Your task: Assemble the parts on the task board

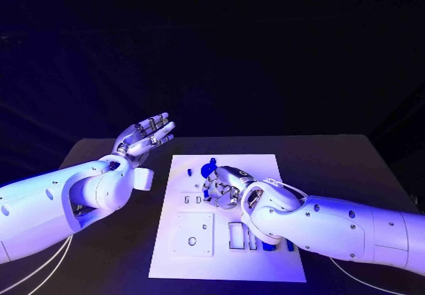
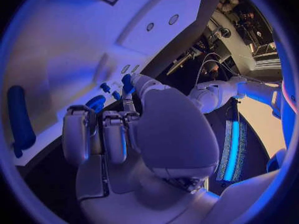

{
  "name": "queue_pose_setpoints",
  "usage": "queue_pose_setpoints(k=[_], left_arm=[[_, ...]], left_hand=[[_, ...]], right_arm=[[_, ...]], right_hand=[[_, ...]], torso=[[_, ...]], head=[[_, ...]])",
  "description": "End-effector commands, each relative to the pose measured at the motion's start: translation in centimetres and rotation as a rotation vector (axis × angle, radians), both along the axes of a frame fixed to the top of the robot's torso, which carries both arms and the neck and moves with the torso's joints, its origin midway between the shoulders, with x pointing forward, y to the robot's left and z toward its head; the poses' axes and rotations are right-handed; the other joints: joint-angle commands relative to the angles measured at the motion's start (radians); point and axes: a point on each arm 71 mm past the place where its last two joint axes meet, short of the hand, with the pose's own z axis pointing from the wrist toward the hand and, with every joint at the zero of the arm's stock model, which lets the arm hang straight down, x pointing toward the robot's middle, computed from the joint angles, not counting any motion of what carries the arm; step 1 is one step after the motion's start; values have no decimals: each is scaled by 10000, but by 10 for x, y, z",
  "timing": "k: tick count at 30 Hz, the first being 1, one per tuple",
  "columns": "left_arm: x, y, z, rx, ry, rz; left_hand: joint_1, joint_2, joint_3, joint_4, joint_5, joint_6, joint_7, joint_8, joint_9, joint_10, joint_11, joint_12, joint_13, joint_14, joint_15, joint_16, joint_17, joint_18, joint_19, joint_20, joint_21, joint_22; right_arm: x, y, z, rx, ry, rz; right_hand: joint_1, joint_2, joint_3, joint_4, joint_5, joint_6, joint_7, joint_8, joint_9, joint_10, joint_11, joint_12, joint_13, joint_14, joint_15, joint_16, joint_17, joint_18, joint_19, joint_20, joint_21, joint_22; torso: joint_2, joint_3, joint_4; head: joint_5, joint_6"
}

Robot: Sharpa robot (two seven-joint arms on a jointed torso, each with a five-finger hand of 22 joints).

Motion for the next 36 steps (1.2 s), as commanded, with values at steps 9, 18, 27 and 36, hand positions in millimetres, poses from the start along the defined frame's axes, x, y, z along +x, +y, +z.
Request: queue_pose_setpoints(k=[9, 18, 27, 36], left_arm=[[0, -4, 1, -96, -35, -181], [0, -4, 0, -95, -30, -184], [0, -4, 0, -91, -25, -180], [0, -4, 0, -88, -20, -176]], left_hand=[[-9, 108, 62, -1, -39, 44, 888, 20, 15, 68, 21, 44, 10, 91, -27, 49, 15, -37, 125, -8, 79, 27], [-16, 111, 66, -1, -39, 49, 885, 20, 16, 67, 16, 40, 8, 154, -14, 63, 25, -1, 279, -11, 140, 53], [-16, 111, 66, -1, -39, 49, 885, 20, 16, 67, 16, 40, 8, 154, -14, 63, 25, -1, 279, -11, 140, 53], [-16, 111, 66, -1, -39, 49, 885, 20, 16, 67, 16, 40, 8, 154, -14, 63, 25, -1, 279, -11, 140, 53]], right_arm=[[-1, 9, -15, -964, 65, -62], [-2, 11, -17, -1187, -101, -55], [-3, 13, -19, -1259, -37, 16], [-3, 13, -21, -1313, 37, -34]], right_hand=[[-232, -88, 26, 33, 4, -9, 15, 201, 200, 619, -30, -50, 2058, 996, -31, 17, 2428, -61, 4, -69, -53, 1143], [-284, -127, 28, 37, -4, -17, 12, 212, 206, 628, -32, -41, 2069, 996, -31, 17, 2429, -61, 7, -70, -53, 1147], [-325, -160, 27, 41, -12, -25, 13, 219, 209, 625, -32, -46, 2064, 995, -32, 16, 2424, -61, 8, -70, -55, 1147], [-483, -270, 21, 76, -50, -105, 37, 216, 209, 586, -15, -93, 2017, 990, -23, 9, 2401, -51, -14, -66, -107, 1116]], torso=[[4, 12, 10], [-11, 17, -7], [-8, 18, -11], [-10, 14, -7]], head=[[22, -151], [47, -177], [52, -178], [51, -186]])
